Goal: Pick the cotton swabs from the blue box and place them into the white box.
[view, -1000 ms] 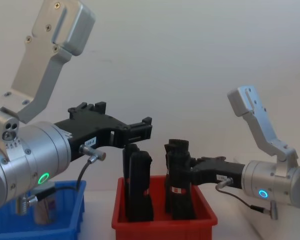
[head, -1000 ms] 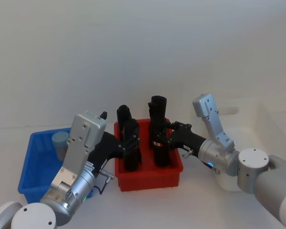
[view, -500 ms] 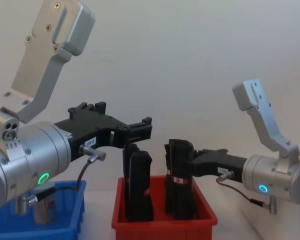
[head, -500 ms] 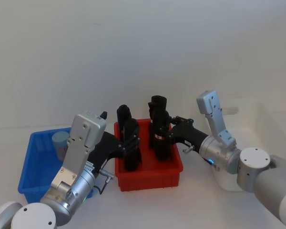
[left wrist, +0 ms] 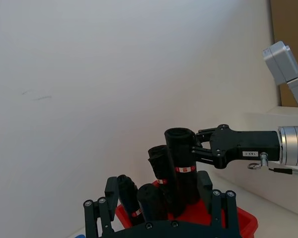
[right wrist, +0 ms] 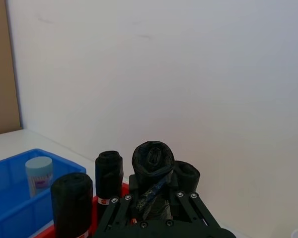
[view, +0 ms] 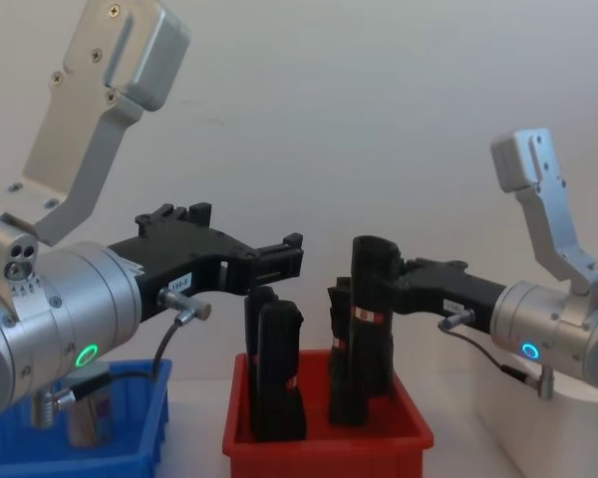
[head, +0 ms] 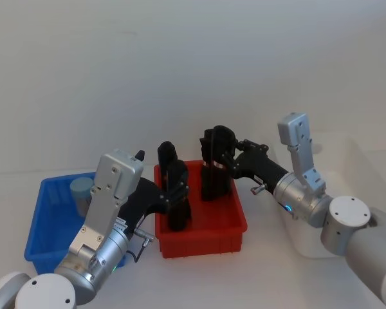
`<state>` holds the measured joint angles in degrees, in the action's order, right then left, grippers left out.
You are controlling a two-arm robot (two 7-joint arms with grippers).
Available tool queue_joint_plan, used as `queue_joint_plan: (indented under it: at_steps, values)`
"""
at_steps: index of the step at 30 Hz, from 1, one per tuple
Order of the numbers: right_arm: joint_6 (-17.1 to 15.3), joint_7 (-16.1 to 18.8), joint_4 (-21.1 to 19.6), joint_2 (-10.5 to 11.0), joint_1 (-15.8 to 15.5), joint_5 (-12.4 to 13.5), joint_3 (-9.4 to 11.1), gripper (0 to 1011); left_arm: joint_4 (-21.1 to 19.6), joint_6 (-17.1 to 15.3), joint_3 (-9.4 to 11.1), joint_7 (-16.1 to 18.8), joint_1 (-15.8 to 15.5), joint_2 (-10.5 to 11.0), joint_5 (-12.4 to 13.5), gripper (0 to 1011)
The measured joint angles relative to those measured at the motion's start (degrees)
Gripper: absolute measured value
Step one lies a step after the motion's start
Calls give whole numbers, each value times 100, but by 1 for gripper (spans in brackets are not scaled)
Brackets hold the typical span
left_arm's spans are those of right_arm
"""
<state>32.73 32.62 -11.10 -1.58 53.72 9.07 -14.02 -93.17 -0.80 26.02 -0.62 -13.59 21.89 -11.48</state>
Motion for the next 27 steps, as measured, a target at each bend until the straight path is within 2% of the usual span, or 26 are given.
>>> queue_joint_plan:
  at_steps: [3, 4, 6, 7, 8, 12, 13, 15, 17, 18, 23, 24, 25, 27]
  values:
    - [-192, -57, -615, 77, -298, 14, 23, 312, 0, 0, 0, 0, 0, 0, 0, 1004]
    - [-192, -57, -615, 77, -298, 14, 23, 312, 0, 0, 0, 0, 0, 0, 0, 1004]
    - [-440, -126, -1266, 160, -611, 30, 42, 313, 0, 0, 0, 0, 0, 0, 0, 1004]
    - [-498, -142, -1366, 172, -660, 33, 45, 312, 0, 0, 0, 0, 0, 0, 0, 1004]
    - [-611, -178, -1704, 214, -821, 42, 55, 312, 0, 0, 0, 0, 0, 0, 0, 1004]
    - [-838, -252, -2252, 285, -1080, 64, 68, 312, 0, 0, 0, 0, 0, 0, 0, 1004]
    - [-944, -293, -2558, 325, -1223, 76, 79, 312, 0, 0, 0, 0, 0, 0, 0, 1004]
    - [-1043, -335, -2806, 357, -1341, 88, 85, 312, 0, 0, 0, 0, 0, 0, 0, 1004]
    - [-1247, -440, -3320, 424, -1582, 117, 104, 312, 0, 0, 0, 0, 0, 0, 0, 1004]
    - [-1247, -440, -3320, 424, -1582, 117, 104, 312, 0, 0, 0, 0, 0, 0, 0, 1004]
    - [-1622, -722, -4214, 556, -2000, 152, 153, 312, 0, 0, 0, 0, 0, 0, 0, 1004]
    - [-1622, -722, -4214, 556, -2000, 152, 153, 312, 0, 0, 0, 0, 0, 0, 0, 1004]
    - [-1723, -817, -4447, 595, -2112, 156, 171, 312, 0, 0, 0, 0, 0, 0, 0, 1004]
    - [-1813, -901, -4644, 632, -2204, 157, 190, 312, 0, 0, 0, 0, 0, 0, 0, 1004]
